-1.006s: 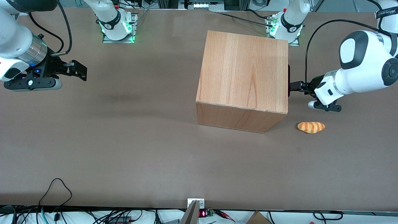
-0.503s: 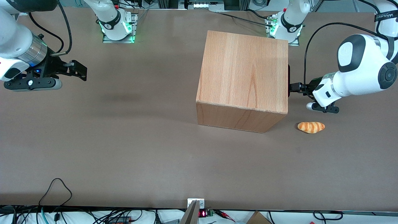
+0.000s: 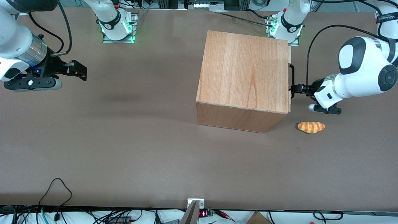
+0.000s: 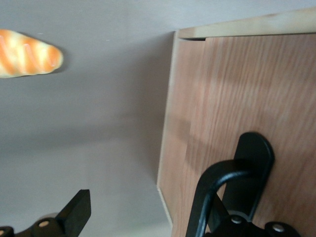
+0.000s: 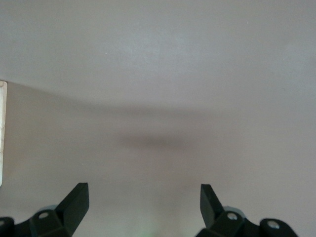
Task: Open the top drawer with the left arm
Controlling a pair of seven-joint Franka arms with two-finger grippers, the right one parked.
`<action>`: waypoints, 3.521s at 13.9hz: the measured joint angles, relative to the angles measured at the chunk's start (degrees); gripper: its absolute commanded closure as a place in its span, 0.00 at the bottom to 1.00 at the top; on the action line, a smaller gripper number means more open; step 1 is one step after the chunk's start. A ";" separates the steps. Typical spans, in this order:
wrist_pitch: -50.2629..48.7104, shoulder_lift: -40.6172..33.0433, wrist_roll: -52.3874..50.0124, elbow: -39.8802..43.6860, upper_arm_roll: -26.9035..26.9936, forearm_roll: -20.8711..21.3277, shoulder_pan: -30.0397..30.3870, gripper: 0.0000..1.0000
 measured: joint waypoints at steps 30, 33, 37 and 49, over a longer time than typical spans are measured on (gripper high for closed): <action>3.08 0.09 1.13 0.44 0.40 6.25 14.95 0.00; 3.47 0.25 1.13 0.65 0.41 6.39 16.37 0.00; 3.61 0.61 1.07 1.46 0.42 6.99 17.65 0.00; -6.12 0.10 0.69 13.63 0.37 7.79 18.08 0.00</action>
